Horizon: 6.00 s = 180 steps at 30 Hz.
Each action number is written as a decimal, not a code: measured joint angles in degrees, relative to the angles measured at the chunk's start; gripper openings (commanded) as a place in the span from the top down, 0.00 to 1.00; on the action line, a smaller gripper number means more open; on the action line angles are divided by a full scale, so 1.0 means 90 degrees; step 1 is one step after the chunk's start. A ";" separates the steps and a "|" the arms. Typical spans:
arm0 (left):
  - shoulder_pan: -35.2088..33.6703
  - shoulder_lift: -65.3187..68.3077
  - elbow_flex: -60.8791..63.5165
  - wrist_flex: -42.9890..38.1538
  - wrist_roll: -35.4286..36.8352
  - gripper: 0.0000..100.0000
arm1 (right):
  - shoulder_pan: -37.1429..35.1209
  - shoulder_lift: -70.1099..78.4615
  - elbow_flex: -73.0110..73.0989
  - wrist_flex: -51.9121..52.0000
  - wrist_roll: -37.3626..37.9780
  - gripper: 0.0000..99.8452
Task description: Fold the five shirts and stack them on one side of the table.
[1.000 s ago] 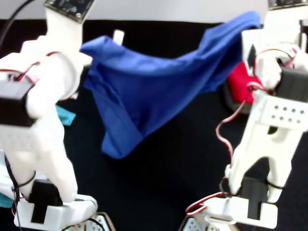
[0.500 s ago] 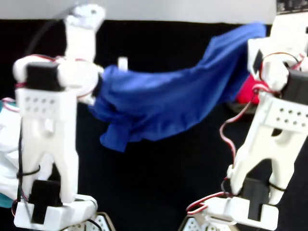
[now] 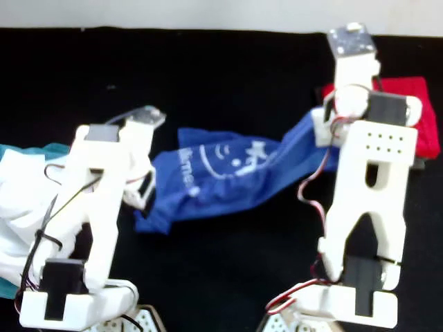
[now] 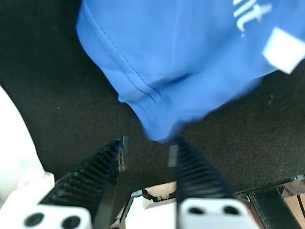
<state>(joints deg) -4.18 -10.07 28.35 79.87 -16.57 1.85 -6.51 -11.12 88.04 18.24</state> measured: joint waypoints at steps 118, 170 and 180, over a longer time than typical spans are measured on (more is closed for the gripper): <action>0.1426 -0.0010 -0.0430 0.1104 -0.0459 0.87 | 0.0234 0.0000 0.0459 -0.1475 -0.0068 0.99; 0.0459 -0.0010 -0.2256 0.1856 -0.0840 0.99 | 0.0264 0.0000 0.0274 -0.1182 -0.0068 0.99; 0.2803 -0.0010 0.0469 0.1358 -0.0840 0.99 | 0.0264 0.0000 0.0264 -0.1182 -0.0068 0.99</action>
<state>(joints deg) 21.05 -10.15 32.57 92.09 -24.13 4.22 -6.51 -8.75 77.41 17.63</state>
